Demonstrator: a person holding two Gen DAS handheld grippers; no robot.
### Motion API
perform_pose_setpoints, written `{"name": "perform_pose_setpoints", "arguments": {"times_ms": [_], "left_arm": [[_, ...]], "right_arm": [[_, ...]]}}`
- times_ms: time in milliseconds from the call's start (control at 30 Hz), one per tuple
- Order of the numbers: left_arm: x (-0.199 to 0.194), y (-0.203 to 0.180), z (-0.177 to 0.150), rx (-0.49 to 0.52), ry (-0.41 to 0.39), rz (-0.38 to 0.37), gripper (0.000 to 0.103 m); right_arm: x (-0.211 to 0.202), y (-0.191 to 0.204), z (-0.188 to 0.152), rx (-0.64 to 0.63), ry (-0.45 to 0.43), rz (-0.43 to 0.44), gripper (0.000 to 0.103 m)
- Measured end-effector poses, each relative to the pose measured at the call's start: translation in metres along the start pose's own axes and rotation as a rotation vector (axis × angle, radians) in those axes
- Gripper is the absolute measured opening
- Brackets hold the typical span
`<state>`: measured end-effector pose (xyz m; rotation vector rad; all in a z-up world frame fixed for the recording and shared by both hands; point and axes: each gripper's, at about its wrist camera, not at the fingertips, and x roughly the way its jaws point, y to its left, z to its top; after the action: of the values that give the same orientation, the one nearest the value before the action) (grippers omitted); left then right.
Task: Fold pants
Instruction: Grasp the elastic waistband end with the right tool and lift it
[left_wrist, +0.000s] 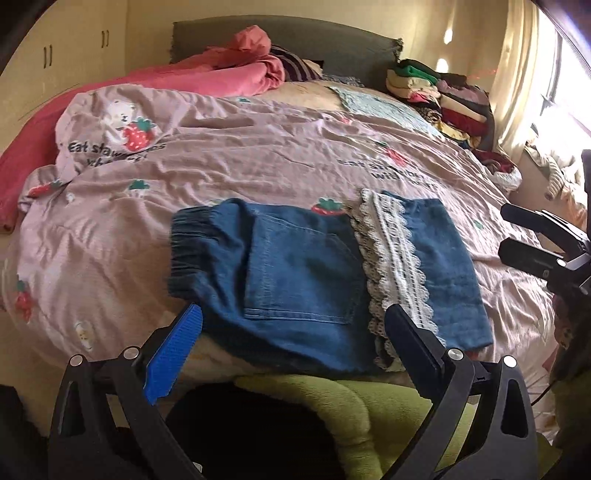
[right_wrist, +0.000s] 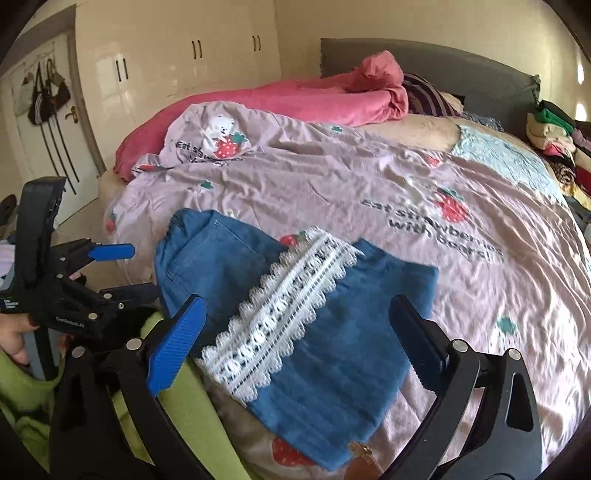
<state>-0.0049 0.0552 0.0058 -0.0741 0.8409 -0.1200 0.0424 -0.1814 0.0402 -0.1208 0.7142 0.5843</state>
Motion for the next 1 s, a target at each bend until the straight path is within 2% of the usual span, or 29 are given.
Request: {"name": "perform_pose_setpoints", "arguments": {"times_ms": [400,633,767,1000], "left_arm": [[-0.003,0.064,-0.006,-0.140,-0.008,0.075,0.099],[0.011,0.098,-0.016,-0.231,0.027,0.066,0.099],[0.022,0.104,-0.021,-0.265,0.046,0.027,0.099],[0.032,0.092,-0.018,-0.282,0.034,-0.108,0.098]], "right_arm": [[0.034,0.035,0.031,-0.085,0.018,0.068,0.094],[0.064,0.054,0.049,-0.136,0.047,0.122,0.094],[0.083,0.060,0.061,-0.163,0.067,0.147,0.094],[0.118,0.069,0.081,-0.196,0.111,0.199,0.094]]}}
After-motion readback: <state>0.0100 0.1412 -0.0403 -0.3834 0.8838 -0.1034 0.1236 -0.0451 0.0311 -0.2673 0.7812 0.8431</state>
